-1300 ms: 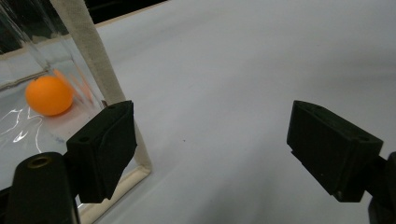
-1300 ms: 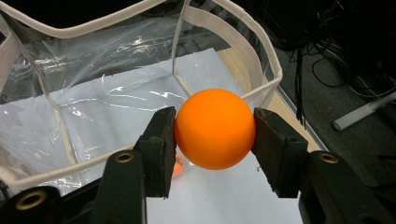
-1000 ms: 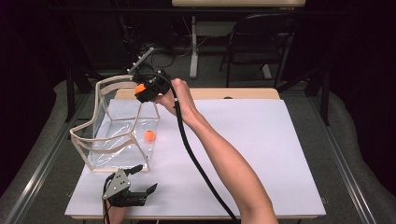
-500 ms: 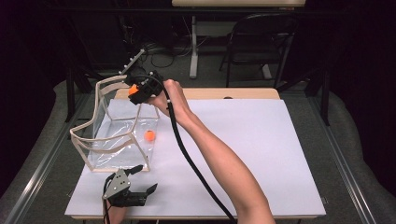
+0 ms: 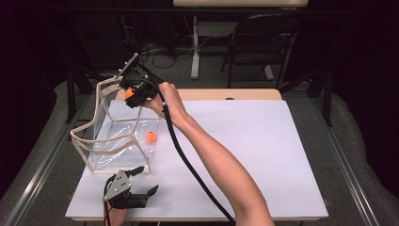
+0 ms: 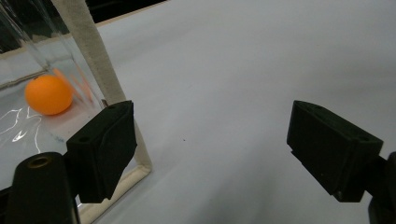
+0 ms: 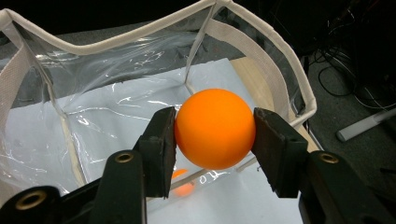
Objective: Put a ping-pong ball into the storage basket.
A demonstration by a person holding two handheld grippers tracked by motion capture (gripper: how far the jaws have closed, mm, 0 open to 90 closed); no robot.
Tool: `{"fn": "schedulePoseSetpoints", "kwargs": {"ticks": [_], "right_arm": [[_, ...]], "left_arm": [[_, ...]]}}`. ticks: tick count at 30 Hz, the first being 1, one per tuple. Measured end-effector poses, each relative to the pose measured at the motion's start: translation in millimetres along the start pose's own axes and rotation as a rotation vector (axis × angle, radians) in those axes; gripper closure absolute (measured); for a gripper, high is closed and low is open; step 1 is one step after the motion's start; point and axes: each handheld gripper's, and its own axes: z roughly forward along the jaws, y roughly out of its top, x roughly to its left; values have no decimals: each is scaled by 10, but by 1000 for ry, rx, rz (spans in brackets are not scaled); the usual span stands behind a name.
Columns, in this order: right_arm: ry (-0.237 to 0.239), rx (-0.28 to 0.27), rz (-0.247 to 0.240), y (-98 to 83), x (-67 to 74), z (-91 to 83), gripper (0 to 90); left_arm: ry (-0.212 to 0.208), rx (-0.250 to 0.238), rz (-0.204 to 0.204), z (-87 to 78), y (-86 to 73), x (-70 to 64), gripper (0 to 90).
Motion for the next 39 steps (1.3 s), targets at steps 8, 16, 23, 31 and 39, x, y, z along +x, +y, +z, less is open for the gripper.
{"fn": "schedulePoseSetpoints", "kwargs": {"ticks": [8,16,23,31,39], "right_arm": [[5,9,-6,15,45,73,508],[14,23,2,5,52,149,508],[18,33,9,-12,56,209,508],[23,48,6,-26,77,262,508],[30,65,7,-45,97,320,507]], "left_arm": [[0,0,-1,-1,-1,0,158],[6,-9,-3,0,-3,-4,158],[5,-4,-4,-5,-3,-2,158],[4,-4,-4,-3,-3,-2,158],[4,-3,-2,-6,-2,-1,158]]}}
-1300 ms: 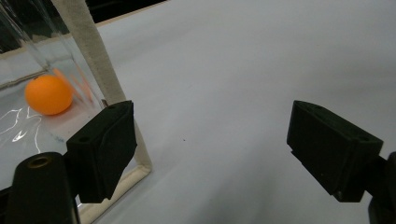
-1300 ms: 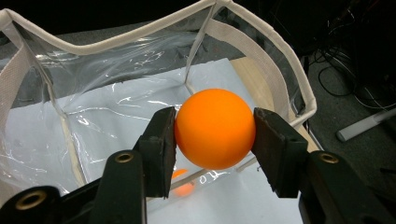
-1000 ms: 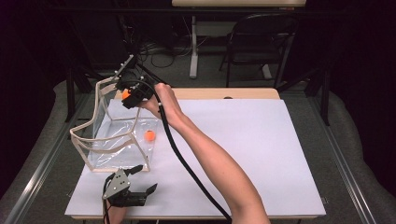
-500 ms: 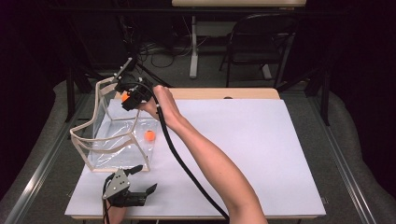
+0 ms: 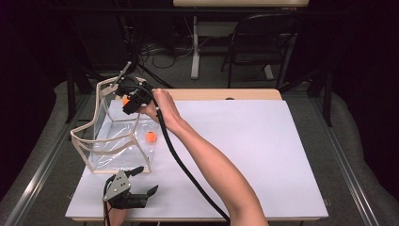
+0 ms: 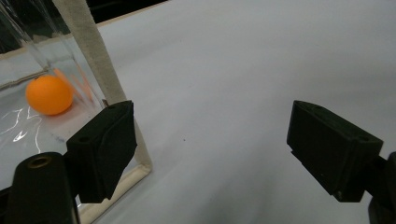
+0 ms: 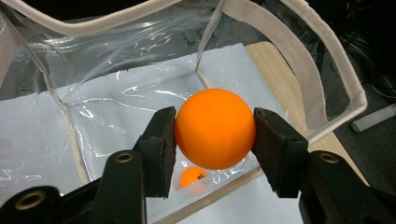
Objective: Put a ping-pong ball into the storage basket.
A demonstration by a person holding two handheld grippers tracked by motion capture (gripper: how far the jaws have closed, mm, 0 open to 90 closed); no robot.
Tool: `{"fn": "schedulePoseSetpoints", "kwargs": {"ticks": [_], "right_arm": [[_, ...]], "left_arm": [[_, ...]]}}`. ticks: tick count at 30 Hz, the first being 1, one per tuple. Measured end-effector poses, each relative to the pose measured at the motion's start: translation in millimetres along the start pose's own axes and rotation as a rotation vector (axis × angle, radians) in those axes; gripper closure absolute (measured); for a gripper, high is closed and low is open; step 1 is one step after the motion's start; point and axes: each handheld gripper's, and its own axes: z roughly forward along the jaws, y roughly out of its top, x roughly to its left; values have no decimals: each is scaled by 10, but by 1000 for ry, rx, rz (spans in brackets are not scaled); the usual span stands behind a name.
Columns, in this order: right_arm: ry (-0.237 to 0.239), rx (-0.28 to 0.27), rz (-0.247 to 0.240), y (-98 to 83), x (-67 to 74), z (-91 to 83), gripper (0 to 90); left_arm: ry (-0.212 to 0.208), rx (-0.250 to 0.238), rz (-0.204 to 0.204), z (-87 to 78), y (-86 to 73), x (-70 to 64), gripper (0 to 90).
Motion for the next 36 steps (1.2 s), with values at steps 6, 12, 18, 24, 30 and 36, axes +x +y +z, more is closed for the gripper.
{"fn": "schedulePoseSetpoints", "kwargs": {"ticks": [6,12,18,24,30,36], "right_arm": [[3,11,-3,0,15,29,507],[4,21,-7,-2,21,57,507],[4,31,-6,-9,24,80,507],[1,39,-9,-11,30,104,506],[-7,51,-14,-17,34,126,496],[-11,50,7,-30,20,96,347]], "left_arm": [[1,-1,-1,0,-2,2,158],[0,-2,-2,-2,-2,3,158],[0,-1,-1,-2,-2,3,158],[1,-1,-1,-3,-1,1,158],[-3,-1,1,-2,-1,3,158],[-1,-3,2,-3,-1,7,158]]}}
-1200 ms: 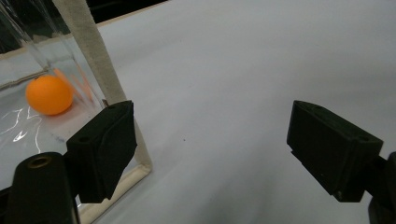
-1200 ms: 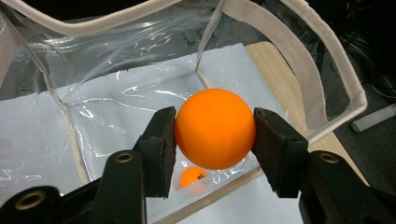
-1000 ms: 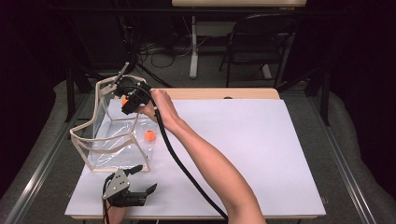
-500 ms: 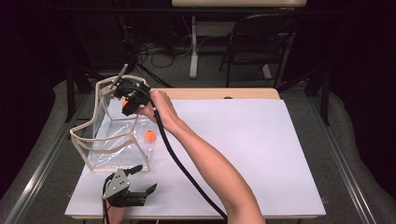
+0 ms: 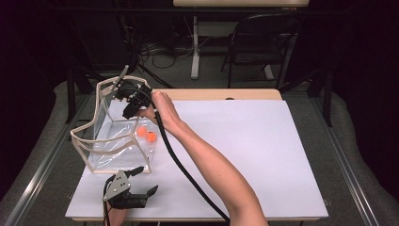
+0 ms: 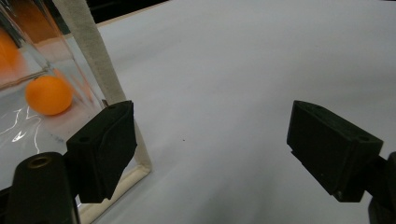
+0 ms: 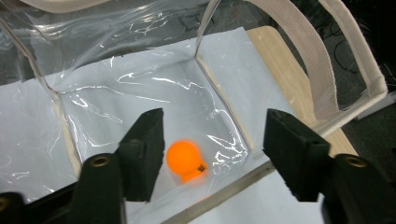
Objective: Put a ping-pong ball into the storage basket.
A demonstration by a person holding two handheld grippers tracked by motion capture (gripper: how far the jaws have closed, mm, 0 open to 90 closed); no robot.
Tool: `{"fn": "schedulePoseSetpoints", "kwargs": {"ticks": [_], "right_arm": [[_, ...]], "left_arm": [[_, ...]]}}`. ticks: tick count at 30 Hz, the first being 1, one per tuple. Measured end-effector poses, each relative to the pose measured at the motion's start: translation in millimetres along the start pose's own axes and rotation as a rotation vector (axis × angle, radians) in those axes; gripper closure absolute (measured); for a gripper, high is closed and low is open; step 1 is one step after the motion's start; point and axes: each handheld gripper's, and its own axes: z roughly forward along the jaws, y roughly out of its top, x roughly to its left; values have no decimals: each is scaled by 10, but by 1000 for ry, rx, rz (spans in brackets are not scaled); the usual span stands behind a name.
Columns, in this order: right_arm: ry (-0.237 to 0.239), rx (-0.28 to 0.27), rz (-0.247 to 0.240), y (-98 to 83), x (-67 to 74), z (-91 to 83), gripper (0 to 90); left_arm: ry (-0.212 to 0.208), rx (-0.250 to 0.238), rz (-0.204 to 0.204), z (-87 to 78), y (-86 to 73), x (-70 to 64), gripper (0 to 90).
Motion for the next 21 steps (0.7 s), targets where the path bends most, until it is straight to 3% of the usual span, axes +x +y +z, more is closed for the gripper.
{"fn": "schedulePoseSetpoints", "kwargs": {"ticks": [11,21], "right_arm": [[42,-74,61,-162,-127,-260,158],[57,-107,95,-421,-236,-459,122]], "left_arm": [[-7,-4,-2,42,18,-14,158],[-7,7,1,34,16,-15,158]]}}
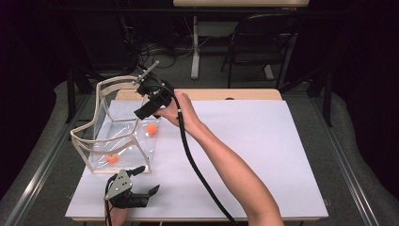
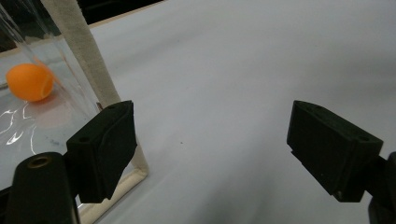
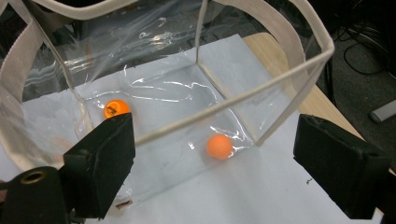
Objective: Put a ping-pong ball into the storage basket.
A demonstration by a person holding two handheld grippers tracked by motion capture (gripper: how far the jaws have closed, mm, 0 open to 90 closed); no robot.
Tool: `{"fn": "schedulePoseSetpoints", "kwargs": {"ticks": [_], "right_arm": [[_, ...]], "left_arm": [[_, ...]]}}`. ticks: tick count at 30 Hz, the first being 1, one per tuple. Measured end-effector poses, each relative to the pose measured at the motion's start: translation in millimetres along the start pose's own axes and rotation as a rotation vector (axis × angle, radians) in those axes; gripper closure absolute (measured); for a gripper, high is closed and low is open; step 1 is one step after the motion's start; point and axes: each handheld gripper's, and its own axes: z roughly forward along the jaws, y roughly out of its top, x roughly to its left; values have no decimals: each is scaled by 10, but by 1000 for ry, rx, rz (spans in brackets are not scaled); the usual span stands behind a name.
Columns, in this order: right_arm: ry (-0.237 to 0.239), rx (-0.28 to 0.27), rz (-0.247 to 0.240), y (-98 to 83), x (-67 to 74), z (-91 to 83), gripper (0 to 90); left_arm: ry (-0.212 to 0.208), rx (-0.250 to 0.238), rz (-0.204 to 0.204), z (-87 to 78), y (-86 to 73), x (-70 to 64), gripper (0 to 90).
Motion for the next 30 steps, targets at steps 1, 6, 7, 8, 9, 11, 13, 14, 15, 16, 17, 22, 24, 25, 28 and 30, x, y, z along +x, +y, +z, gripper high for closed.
{"fn": "schedulePoseSetpoints", "kwargs": {"ticks": [1,6,7,8,9,11,13,14,15,16,17,22,24,25,28,30], "right_arm": [[-5,-4,4,-32,-10,-24,117],[-12,-1,15,-188,-61,-112,99],[-9,-2,21,-218,-66,-128,96],[-13,-4,19,-249,-75,-142,93],[-14,-1,21,-277,-82,-157,89],[-15,-2,27,-333,-100,-189,82],[-16,-4,31,-385,-117,-225,76],[-16,-6,36,-412,-123,-240,71],[-13,-7,33,-440,-130,-253,67],[-14,-10,33,-470,-133,-263,65],[-12,-7,36,-499,-133,-272,64],[-13,-8,40,-657,-136,-312,57],[-13,-1,35,-725,-129,-322,56],[-16,3,28,-762,-124,-323,56],[-21,20,22,-866,-104,-330,51],[-14,20,29,-937,-98,-345,51]], "left_arm": [[-1,1,1,0,-1,-2,158],[2,4,7,-19,-8,-2,158],[6,-2,3,-21,-10,-6,157],[7,1,-2,-27,-11,-8,158],[8,3,-1,-30,-13,-7,158],[11,4,0,-34,-13,-7,158],[10,2,0,-35,-16,-5,158],[9,3,0,-33,-16,-4,158],[8,4,0,-32,-16,-5,158],[7,1,0,-29,-17,-7,158],[7,1,1,-29,-16,-9,158],[7,3,0,-31,-16,-7,158],[9,0,0,-29,-16,-10,158],[8,0,2,-29,-15,-11,158],[6,1,3,-26,-14,-11,158],[5,2,6,-24,-13,-8,157]]}}
